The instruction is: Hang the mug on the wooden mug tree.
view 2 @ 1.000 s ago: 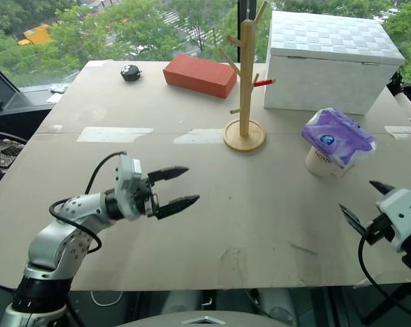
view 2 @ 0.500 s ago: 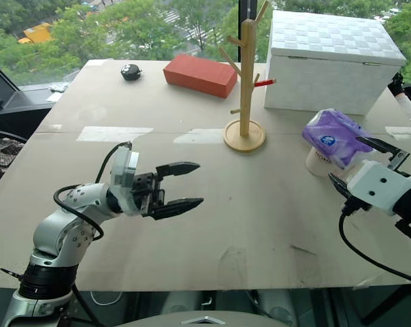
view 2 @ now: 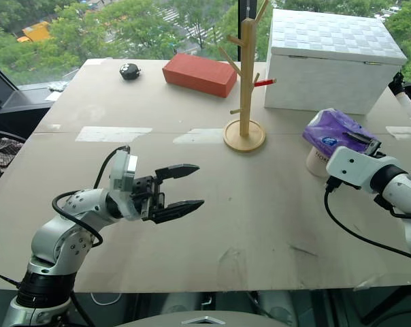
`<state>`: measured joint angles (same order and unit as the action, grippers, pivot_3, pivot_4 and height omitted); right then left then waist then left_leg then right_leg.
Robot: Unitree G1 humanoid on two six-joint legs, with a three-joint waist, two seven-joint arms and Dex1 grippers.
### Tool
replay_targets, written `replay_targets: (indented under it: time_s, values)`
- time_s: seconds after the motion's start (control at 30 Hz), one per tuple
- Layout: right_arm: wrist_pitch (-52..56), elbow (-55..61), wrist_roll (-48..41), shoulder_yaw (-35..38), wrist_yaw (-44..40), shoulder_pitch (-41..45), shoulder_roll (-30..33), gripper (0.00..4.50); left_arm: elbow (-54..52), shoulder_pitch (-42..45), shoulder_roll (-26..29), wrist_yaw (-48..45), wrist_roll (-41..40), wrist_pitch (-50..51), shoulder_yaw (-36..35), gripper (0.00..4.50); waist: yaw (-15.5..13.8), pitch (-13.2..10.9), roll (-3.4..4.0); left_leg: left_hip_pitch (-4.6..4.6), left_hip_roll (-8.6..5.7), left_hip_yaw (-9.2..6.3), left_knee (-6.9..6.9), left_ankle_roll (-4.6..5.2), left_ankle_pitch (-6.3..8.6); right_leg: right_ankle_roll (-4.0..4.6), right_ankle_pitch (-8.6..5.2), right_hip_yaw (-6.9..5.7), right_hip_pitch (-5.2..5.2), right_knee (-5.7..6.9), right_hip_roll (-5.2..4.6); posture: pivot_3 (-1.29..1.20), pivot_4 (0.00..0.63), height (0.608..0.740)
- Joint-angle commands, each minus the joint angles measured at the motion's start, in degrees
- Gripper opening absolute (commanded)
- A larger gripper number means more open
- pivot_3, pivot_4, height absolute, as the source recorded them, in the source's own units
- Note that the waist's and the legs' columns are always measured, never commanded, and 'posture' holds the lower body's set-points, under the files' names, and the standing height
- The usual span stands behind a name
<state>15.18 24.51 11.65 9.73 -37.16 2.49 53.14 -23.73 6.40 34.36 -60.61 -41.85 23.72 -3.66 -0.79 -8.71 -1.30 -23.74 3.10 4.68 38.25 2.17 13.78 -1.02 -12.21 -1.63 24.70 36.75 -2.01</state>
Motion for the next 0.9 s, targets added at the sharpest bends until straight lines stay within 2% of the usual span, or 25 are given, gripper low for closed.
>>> replay_targets:
  time_s: [0.03, 0.13, 0.17, 0.27, 0.43, 0.5, 0.6, 0.73, 0.83, 0.9]
  values:
    - [1.4, 2.1, -1.7, 1.9, -1.1, 1.3, 0.1, 1.37, -2.5, -0.4, 0.3, 0.5, -0.7, -1.0, -1.6, 4.5, 0.0, 0.0, 0.0, 0.0, 0.0, 0.0, 0.0, 0.0, 0.0, 0.0, 0.0, 0.0, 0.0, 0.0, 0.0, 0.0, 0.15, 0.74]
    - [4.1, 4.2, -3.6, 3.7, -2.1, 1.1, -0.3, 0.13, -2.4, -0.5, 0.2, 0.5, -0.6, -1.4, -1.5, 4.5, 0.0, 0.0, 0.0, 0.03, 0.02, -0.02, 0.0, 0.0, 0.0, -0.01, 0.0, -0.03, -0.01, 0.01, 0.0, 0.0, 0.15, 0.74]
    - [5.5, 5.0, -4.6, 4.6, -2.3, 1.1, -0.7, 0.05, -2.3, -0.5, 0.1, 0.5, -0.5, -1.6, -1.3, 4.5, 0.0, 0.0, 0.0, 0.03, 0.03, -0.03, 0.0, 0.0, 0.0, 0.0, 0.0, -0.04, -0.01, 0.02, 0.0, 0.0, 0.15, 0.74]
    - [12.8, 8.1, -8.0, 10.0, -1.8, 2.2, -2.4, 0.05, -1.6, 0.3, -0.2, 0.0, -0.5, -1.9, -0.8, 4.5, -0.1, 0.0, 0.0, 0.01, 0.04, -0.06, 0.0, 0.0, 0.0, 0.0, 0.0, -0.06, -0.01, 0.02, 0.0, 0.0, 0.15, 0.74]
    - [15.3, 4.1, -4.4, 20.6, 1.9, -2.7, -2.4, 0.05, -0.6, 2.1, -0.9, -0.6, -0.7, -1.8, 0.0, 4.5, -0.3, 0.0, -0.02, -0.02, 0.0, -0.05, 0.02, 0.0, 0.0, 0.0, 0.0, -0.06, -0.03, 0.0, -0.05, 0.0, 0.15, 0.74]
    - [17.3, 1.5, -4.7, 22.9, 3.6, -5.0, -5.0, 0.05, -0.2, 2.7, -1.2, -1.2, -0.6, -1.7, 0.7, 4.5, -0.1, 0.0, -0.02, -0.01, -0.02, -0.04, 0.01, 0.01, 0.0, 0.0, 0.0, -0.05, -0.03, -0.01, -0.04, 0.0, 0.15, 0.74]
    - [14.5, -6.2, -1.2, 21.7, 7.2, -10.6, -6.4, 0.05, 0.6, 3.7, -1.7, -1.6, -0.3, -1.7, 1.4, 4.5, -0.1, 0.1, -0.13, 0.02, -0.06, -0.06, 0.0, 0.01, 0.0, 0.0, 0.0, -0.05, -0.06, 0.01, 0.01, 0.0, 0.15, 0.74]
    - [8.3, -16.6, -1.4, 17.9, 6.9, -14.4, -6.7, 0.05, 0.4, 4.0, -2.0, -1.4, -0.2, -1.6, 2.0, 4.5, 0.3, 0.1, 0.04, 0.04, -0.07, 0.0, 0.0, 0.01, 0.0, 0.0, 0.0, 0.01, -0.05, 0.02, 0.01, 0.0, 0.15, 0.74]
    - [4.2, -21.9, -2.0, 16.4, 7.3, -14.6, -6.5, 1.08, 0.2, 3.8, -1.7, -1.6, -0.2, -1.4, 2.1, 4.5, 1.1, 0.1, 0.06, 0.15, -0.06, 0.1, 0.0, 0.02, 0.0, -0.01, 0.01, 0.15, -0.05, 0.06, 0.04, 0.0, 0.15, 0.74]
    - [2.9, -21.6, -1.9, 16.9, 7.3, -14.9, -5.6, 1.88, 0.4, 3.9, -1.3, -1.9, -0.4, -1.3, 1.7, 4.5, 1.4, 0.1, 0.08, 0.15, -0.06, 0.1, 0.0, 0.02, 0.0, -0.02, 0.01, 0.16, -0.05, 0.08, 0.04, 0.0, 0.15, 0.74]
